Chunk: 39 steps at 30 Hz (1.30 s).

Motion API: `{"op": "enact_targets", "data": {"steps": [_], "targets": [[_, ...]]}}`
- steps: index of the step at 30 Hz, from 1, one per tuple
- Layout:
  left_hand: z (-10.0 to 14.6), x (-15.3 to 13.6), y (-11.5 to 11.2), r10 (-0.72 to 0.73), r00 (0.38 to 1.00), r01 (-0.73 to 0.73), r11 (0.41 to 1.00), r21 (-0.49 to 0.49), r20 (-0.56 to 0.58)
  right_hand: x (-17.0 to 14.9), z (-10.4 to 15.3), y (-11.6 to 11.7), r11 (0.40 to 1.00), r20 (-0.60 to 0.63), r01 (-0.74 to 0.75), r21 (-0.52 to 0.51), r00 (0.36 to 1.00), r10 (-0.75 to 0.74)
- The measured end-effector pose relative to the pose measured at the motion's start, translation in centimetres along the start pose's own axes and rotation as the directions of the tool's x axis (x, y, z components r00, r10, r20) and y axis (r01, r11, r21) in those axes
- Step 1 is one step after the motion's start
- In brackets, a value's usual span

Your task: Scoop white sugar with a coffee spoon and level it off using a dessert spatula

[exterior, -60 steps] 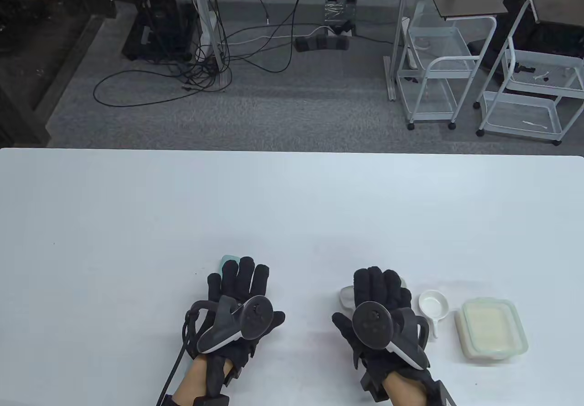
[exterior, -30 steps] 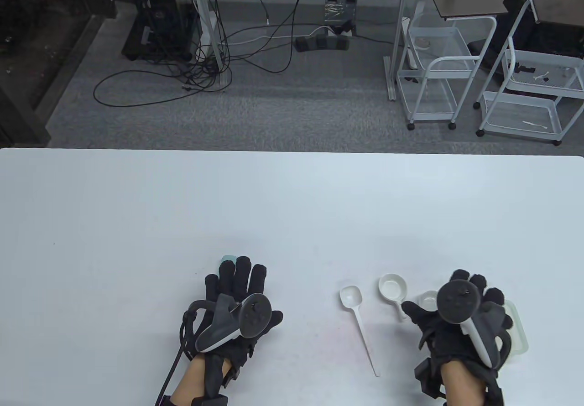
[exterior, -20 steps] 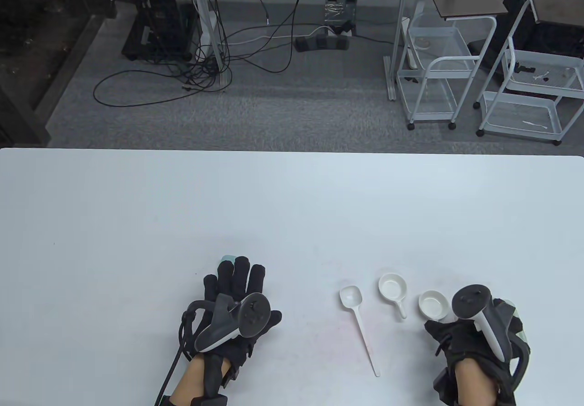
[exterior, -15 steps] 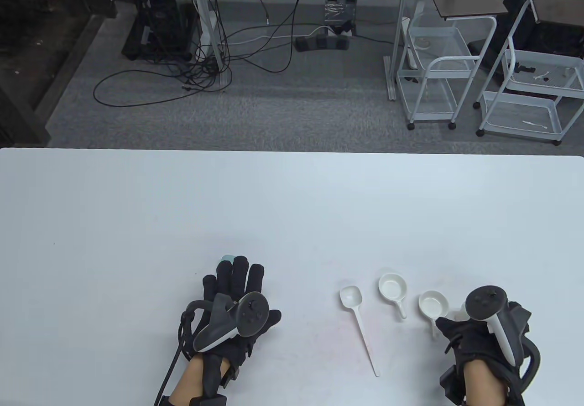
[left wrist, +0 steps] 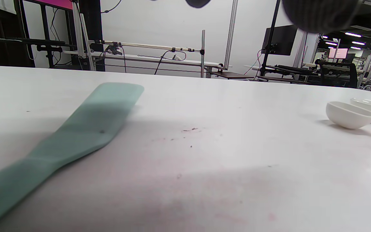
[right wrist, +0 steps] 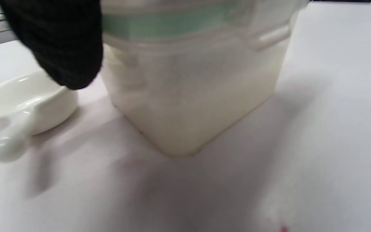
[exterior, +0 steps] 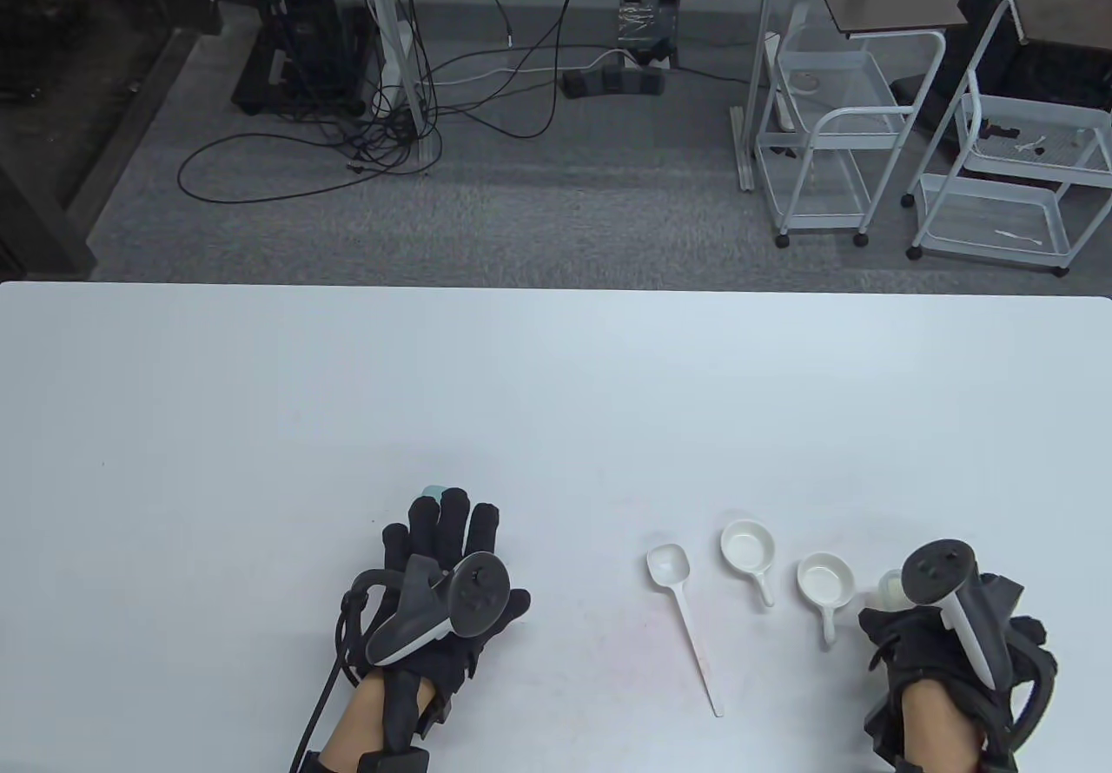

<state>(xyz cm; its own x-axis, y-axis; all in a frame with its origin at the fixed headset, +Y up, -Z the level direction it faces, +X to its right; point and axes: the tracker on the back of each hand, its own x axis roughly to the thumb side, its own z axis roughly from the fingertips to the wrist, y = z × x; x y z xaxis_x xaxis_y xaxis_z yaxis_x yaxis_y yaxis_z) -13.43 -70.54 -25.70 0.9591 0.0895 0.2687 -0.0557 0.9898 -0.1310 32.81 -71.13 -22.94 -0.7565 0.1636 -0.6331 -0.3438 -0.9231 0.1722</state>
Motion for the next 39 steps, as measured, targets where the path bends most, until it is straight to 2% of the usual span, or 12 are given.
{"op": "enact_targets", "data": {"steps": [3, 5, 8, 10, 14, 16, 20, 24, 28, 31, 33, 39], "targets": [[0.0, -0.1, 0.1, 0.003, 1.0, -0.003, 1.0, 0.001, -0.001, -0.3, -0.1, 0.1, 1.0, 0.006, -0.023, -0.019, 1.0, 0.023], [0.1, -0.1, 0.2, 0.005, 1.0, -0.005, 1.0, 0.005, 0.0, -0.8, -0.3, 0.1, 0.998, 0.022, 0.035, -0.05, 0.999, -0.034], [0.1, -0.3, 0.3, 0.01, 1.0, -0.01, 1.0, 0.011, -0.001, -1.2, -0.2, -0.3, 0.983, 0.113, 0.151, -0.102, 0.984, -0.139], [0.0, -0.4, 0.4, 0.02, 1.0, -0.02, 1.0, 0.013, -0.005, -0.2, 0.6, -1.2, 0.972, 0.21, 0.175, -0.154, 0.968, -0.141], [-0.1, -1.1, 0.6, 0.042, 0.999, -0.042, 0.999, 0.017, -0.019, 4.4, 4.1, -3.9, 0.952, 0.451, 0.205, -0.228, 0.889, -0.083], [-0.1, -1.4, 0.6, 0.048, 0.998, -0.047, 0.999, 0.012, -0.029, 6.6, 6.3, -4.6, 0.939, 0.53, 0.146, -0.312, 0.847, 0.044], [-0.1, -1.9, 0.7, 0.068, 0.997, -0.067, 0.998, 0.016, -0.042, 10.6, 10.3, -4.5, 0.943, 0.693, 0.151, -0.297, 0.713, 0.105], [0.1, -2.1, 0.9, 0.08, 0.996, -0.079, 0.997, 0.023, -0.047, 14.5, 13.5, -2.4, 0.976, 0.84, 0.128, -0.174, 0.536, 0.08], [0.1, -2.3, 0.9, 0.082, 0.995, -0.081, 0.996, 0.03, -0.057, 18.6, 16.0, 1.8, 1.0, 0.932, 0.015, -0.026, 0.361, 0.019], [0.1, -2.8, 0.9, 0.093, 0.993, -0.091, 0.995, 0.03, -0.071, 21.1, 17.3, 5.2, 0.995, 0.962, -0.097, -0.016, 0.271, 0.042], [0.1, -3.1, 0.8, 0.099, 0.992, -0.098, 0.995, 0.021, -0.079, 22.2, 17.7, 6.9, 0.99, 0.973, -0.143, -0.011, 0.225, 0.043], [-0.1, -3.5, 0.6, 0.091, 0.992, -0.091, 0.996, -0.002, -0.091, 24.4, 17.0, 9.2, 0.971, 0.977, -0.237, -0.029, 0.199, 0.078]]}}
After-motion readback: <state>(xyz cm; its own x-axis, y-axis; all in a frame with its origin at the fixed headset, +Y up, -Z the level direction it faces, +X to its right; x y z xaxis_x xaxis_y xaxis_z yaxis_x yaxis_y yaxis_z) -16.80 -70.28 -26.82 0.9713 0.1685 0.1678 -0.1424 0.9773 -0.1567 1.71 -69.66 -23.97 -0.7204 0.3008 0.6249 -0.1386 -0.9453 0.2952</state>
